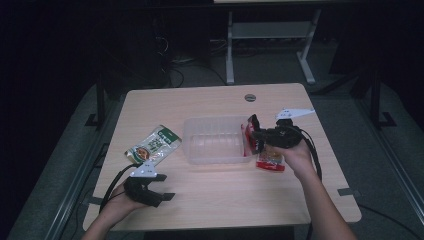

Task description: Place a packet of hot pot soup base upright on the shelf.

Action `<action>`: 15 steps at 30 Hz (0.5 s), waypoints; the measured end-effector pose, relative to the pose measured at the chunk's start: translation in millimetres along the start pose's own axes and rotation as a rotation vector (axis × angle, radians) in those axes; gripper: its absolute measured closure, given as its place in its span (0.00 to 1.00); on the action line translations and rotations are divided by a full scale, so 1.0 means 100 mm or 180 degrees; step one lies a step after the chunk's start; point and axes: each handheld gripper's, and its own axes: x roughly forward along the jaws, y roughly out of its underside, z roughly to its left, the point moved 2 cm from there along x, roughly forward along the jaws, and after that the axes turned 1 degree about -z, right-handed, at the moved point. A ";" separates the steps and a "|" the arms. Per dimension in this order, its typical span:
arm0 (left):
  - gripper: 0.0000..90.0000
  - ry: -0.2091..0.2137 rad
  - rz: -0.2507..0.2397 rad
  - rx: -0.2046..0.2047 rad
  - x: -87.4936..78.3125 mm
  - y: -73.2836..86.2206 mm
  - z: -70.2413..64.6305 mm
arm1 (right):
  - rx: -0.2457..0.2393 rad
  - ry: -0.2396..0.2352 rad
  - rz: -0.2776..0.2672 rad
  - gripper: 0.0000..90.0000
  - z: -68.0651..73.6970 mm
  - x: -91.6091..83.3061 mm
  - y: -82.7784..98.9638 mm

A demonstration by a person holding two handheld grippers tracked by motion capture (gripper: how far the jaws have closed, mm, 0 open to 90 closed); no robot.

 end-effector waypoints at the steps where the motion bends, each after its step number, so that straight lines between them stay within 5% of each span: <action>1: 0.29 0.0001 -0.0001 -0.0003 0.00 0.00 0.00 | -0.0010 0.0019 -0.0015 0.79 0.00 -0.01 0.00; 15: 0.29 0.0008 0.0026 0.0020 -0.01 0.01 0.01 | 0.0033 0.0092 -0.0085 0.47 0.05 -0.27 0.01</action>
